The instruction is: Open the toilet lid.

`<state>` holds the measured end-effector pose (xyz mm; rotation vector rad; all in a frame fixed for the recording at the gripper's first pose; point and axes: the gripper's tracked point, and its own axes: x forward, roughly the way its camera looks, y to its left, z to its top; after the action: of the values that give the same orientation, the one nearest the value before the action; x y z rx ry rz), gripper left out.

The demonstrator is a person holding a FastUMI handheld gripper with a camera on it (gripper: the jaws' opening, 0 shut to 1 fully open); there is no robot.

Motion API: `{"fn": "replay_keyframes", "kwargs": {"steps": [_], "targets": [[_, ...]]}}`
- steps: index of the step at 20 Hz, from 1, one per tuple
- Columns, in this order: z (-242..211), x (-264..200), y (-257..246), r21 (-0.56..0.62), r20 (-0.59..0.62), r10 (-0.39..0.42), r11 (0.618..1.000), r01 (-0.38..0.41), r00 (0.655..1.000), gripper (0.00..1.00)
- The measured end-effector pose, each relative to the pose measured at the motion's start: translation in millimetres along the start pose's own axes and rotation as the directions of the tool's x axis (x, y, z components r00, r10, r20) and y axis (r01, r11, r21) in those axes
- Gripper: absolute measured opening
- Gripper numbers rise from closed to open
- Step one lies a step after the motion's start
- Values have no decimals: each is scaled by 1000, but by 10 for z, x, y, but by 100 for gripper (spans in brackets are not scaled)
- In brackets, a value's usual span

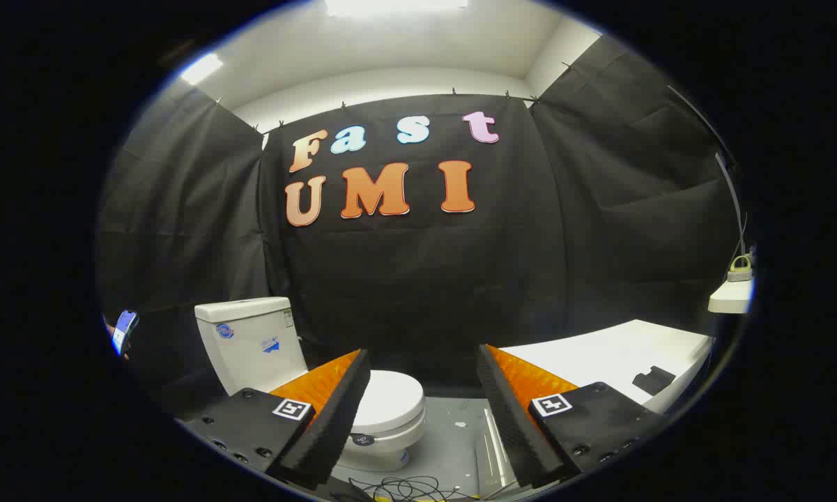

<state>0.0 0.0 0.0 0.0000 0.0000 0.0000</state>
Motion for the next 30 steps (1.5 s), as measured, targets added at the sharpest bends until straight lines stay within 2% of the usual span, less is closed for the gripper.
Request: {"fn": "replay_keyframes", "kwargs": {"steps": [30], "targets": [[-21, 6, -1, -1, -2, -2, 1000, 2, 1000, 99]]}}
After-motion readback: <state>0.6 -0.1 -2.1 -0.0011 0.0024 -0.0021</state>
